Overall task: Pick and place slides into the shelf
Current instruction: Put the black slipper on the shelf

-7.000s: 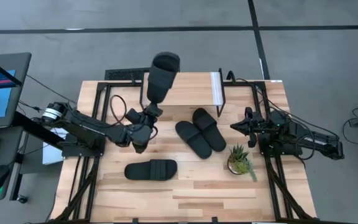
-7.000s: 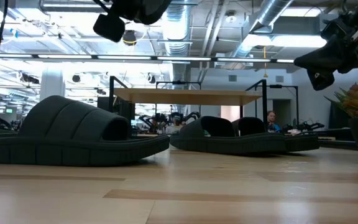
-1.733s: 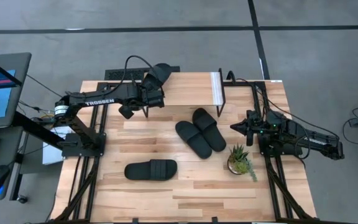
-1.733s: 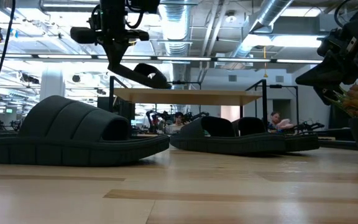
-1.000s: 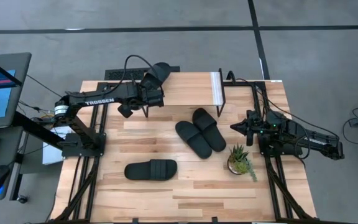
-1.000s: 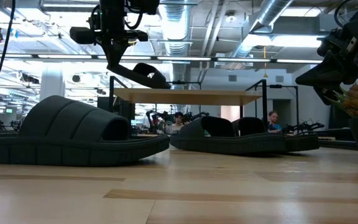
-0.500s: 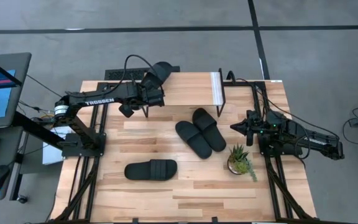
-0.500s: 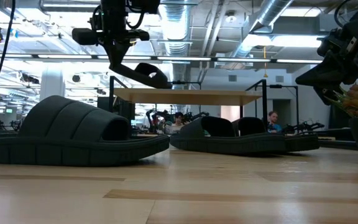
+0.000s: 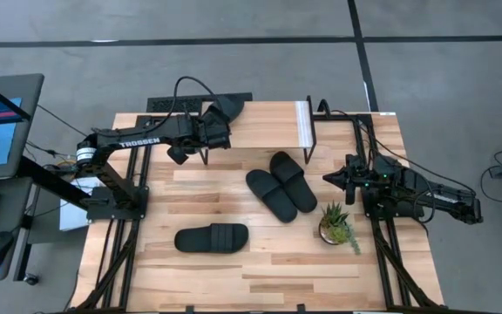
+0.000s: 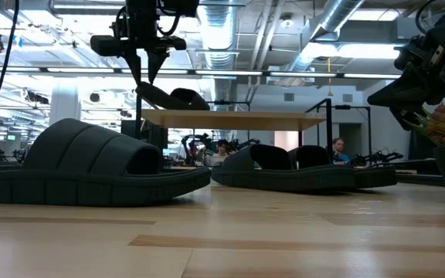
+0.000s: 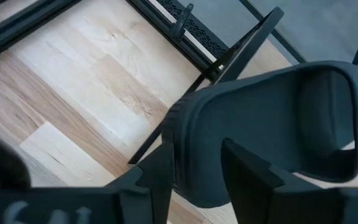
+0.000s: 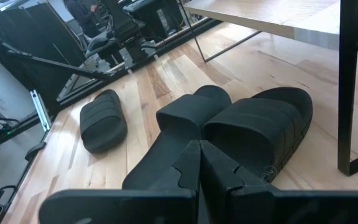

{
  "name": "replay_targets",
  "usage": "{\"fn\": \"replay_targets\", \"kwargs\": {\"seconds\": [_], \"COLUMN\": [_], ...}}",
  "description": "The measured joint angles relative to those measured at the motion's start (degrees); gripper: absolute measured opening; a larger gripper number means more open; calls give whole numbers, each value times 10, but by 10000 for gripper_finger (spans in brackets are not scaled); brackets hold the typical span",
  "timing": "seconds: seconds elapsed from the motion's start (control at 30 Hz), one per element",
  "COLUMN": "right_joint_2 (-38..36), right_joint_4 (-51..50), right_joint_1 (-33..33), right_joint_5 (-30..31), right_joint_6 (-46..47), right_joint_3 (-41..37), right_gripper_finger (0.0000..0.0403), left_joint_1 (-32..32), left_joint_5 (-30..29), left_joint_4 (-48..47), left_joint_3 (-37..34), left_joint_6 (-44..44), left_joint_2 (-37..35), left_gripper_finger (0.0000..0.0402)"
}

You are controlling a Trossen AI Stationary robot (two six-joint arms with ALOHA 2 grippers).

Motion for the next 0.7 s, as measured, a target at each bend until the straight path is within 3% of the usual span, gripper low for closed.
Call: {"fn": "replay_targets", "kwargs": {"seconds": [0.7], "right_joint_2": [0], "right_joint_4": [0], "right_joint_1": [0], "right_joint_5": [-1], "right_joint_6": [0], "right_joint_3": [0], "right_gripper_finger": [0], "left_joint_1": [-29], "left_joint_5": [0], "left_joint_4": [71], "left_joint_3": [0], "left_joint_6": [4], "left_joint_2": [0], "left_gripper_finger": [139]}}
